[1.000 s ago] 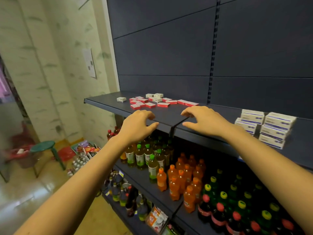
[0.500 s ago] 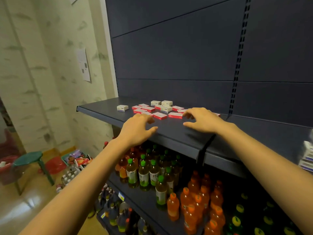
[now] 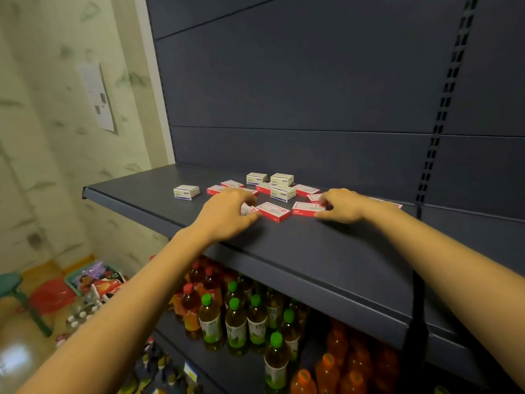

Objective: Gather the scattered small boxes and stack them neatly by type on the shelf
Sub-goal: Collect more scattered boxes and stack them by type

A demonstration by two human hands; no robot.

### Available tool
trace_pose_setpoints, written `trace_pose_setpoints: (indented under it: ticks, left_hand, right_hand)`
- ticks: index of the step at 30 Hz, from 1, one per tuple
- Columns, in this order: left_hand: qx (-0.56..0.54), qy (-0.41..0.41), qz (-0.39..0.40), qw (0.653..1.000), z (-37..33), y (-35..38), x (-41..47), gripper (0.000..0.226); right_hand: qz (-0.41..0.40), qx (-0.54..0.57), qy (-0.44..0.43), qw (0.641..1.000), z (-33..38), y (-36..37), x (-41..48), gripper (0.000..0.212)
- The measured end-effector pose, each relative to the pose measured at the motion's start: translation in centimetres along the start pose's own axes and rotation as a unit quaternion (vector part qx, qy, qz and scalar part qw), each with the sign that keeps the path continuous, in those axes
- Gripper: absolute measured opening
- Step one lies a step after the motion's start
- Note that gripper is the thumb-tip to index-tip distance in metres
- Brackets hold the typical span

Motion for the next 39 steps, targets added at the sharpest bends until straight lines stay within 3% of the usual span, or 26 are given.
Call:
trace_pose_setpoints:
  ticks: [9, 15, 20, 25, 31, 39]
  left_hand:
    - [-0.049, 0.101, 0.110, 0.987, 2.3, 2.4, 6.5, 0.042]
    - [-0.071, 0.168, 0.249, 0.951, 2.3, 4.5, 9.6, 0.047]
    - [-0.060, 0.237, 0.318, 0.916, 1.9, 5.5, 10.9, 0.035]
    - [-0.062, 0.305, 0.298, 0.902, 1.1, 5.2, 12.8, 0.028]
    - [-0.139, 0.361, 0.215, 0.897, -3.3, 3.2, 13.5, 0.030]
    - [-0.219, 0.463, 0.206, 0.834, -14.4, 0.1, 8.4, 0.026]
  right_hand:
    - [0.017, -0.064, 0.045, 0.997, -0.1, -0.2, 1.3, 0.050]
    - [-0.048, -0.038, 0.085, 0.994, 0.3, -2.3, -1.4, 0.048]
    - [-0.078, -0.033, 0.123, 0.989, 1.2, -2.6, -3.8, 0.048]
    - [-0.092, -0.028, 0.180, 0.979, 1.2, -2.2, -7.2, 0.049]
    - [-0.145, -0.030, 0.253, 0.956, -0.1, -3.3, -14.1, 0.045]
    - [-0.189, -0.015, 0.310, 0.932, -1.0, -4.9, -24.4, 0.039]
Point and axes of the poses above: each hand's wrist, its own x-axis towards the middle knuckle, its own y-axis out of the palm, z = x × y, the point moved 5 cm from there along x, towards the middle knuckle, and after that the axes turned 1 degree about -y, right-handed, at the moved point
